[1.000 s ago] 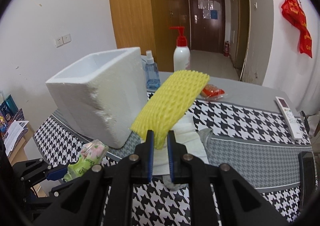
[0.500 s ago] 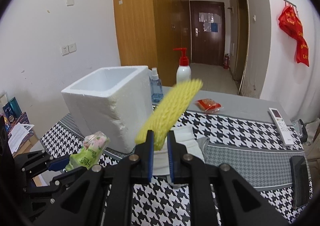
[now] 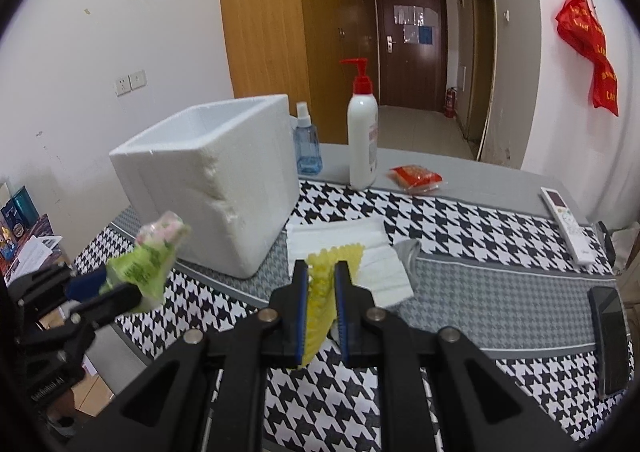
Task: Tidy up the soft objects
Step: 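Carry the mesh sleeve with the right gripper over the foam box while the left gripper holds the bag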
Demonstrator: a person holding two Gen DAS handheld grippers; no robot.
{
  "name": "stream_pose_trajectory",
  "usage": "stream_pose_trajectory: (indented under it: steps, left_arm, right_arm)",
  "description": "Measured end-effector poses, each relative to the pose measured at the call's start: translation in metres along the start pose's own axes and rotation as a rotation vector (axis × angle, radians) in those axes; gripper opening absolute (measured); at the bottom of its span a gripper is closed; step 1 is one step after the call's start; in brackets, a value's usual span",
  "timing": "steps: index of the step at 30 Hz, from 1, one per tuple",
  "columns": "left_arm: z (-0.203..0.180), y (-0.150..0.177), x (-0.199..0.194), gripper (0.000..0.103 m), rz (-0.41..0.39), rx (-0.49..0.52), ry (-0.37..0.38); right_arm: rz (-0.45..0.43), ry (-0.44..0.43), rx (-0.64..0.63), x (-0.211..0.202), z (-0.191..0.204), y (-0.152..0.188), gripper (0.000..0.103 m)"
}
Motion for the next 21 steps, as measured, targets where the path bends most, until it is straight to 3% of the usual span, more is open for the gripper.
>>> stream_pose_trajectory:
  steps: [2, 21]
  left_arm:
    - [0.001, -0.001, -0.001, 0.025, -0.004, -0.001, -0.001]
    - [0.005, -0.023, -0.015, 0.025, -0.059, 0.007, -0.015]
  right_arm:
    - [-0.014, -0.010, 0.004, -0.002, 0.001, -0.003, 0.012]
    - [-0.120, -0.015, -0.050, -0.035, 0.015, -0.039, 0.011]
Point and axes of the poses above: each gripper's, at about its wrist camera, not at the fingertips, and x roughly the way its jaws point, z to its left, y to its underside, the point moved 9 cm from there along x, roughly the way its jaws point, and after that the axes turned 11 degrees about -y, right-handed, at the moved point
